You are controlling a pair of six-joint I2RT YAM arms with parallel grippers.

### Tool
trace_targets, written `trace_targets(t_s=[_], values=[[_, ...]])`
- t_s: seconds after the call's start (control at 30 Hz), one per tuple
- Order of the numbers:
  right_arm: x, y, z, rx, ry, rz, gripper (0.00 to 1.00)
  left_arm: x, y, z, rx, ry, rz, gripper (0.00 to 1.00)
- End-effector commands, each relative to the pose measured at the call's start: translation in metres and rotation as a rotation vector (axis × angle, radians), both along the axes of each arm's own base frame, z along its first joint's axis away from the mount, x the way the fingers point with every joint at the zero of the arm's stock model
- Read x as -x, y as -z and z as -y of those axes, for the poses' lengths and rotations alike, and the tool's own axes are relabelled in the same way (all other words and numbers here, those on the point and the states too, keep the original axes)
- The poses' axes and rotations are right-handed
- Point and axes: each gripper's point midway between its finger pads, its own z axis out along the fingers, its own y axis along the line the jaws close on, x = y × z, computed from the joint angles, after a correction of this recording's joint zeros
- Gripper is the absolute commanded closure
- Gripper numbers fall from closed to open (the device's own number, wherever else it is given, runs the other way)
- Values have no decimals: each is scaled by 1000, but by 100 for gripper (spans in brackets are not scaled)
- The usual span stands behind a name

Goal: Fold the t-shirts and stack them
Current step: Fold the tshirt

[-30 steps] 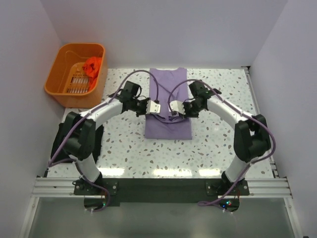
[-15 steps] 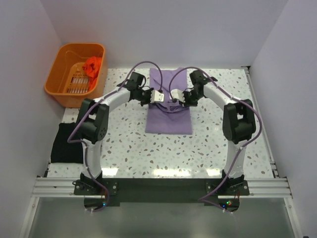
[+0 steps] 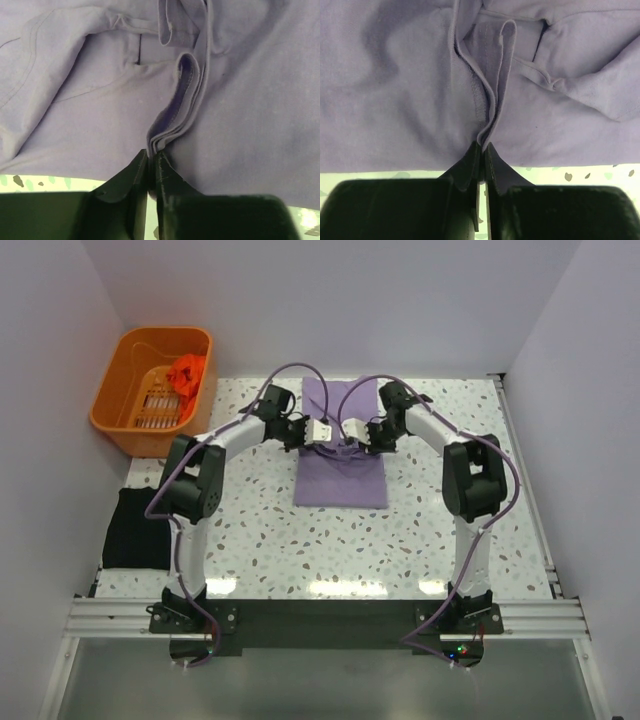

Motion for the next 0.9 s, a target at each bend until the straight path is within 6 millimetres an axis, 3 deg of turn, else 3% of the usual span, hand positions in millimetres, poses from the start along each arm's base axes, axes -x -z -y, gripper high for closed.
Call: trace_targets(t_s=[0.0, 0.13, 0.17, 0.27, 0.3, 0.33, 0.37, 0.4, 0.47, 0.5, 0.57, 0.6, 0.67, 0.73, 0.87], values=[[-28, -21, 4, -5, 37, 106, 92, -34, -23, 2, 43, -65, 95, 82], [-46, -42, 11, -18, 119, 171, 52, -48, -40, -5, 61, -147, 104, 65], [-49, -52, 13, -35, 159, 186, 48, -51, -51, -12, 76, -172, 111, 61], [-41, -70, 20, -54, 210, 179, 45, -48, -76, -29, 120, -243, 95, 60], [-35, -88, 22, -70, 216, 197, 45, -36, -69, -33, 118, -248, 61, 60], [-22, -84, 24, -68, 214, 166, 46, -28, -72, -36, 131, -254, 44, 59], [-8, -84, 25, -73, 208, 131, 47, -18, -89, -37, 146, -247, 60, 59], [4, -95, 25, -82, 198, 132, 49, -7, -89, -39, 146, -242, 45, 59], [38, -82, 25, -86, 175, 48, 54, 29, -86, -36, 166, -202, -10, 55], [50, -79, 23, -87, 167, 24, 56, 49, -69, -38, 150, -194, -58, 55], [82, -65, 19, -72, 143, -26, 59, 71, -66, -32, 137, -171, -66, 54], [100, -50, 19, -54, 136, -69, 59, 87, -51, -33, 118, -163, -101, 54], [113, -48, 8, -61, 107, -55, 60, 104, -45, -25, 111, -140, -114, 53], [128, -32, 6, -35, 96, -79, 60, 120, -29, -24, 77, -135, -132, 52], [139, -14, -6, -19, 78, -94, 60, 142, -10, -12, 48, -94, -155, 51]])
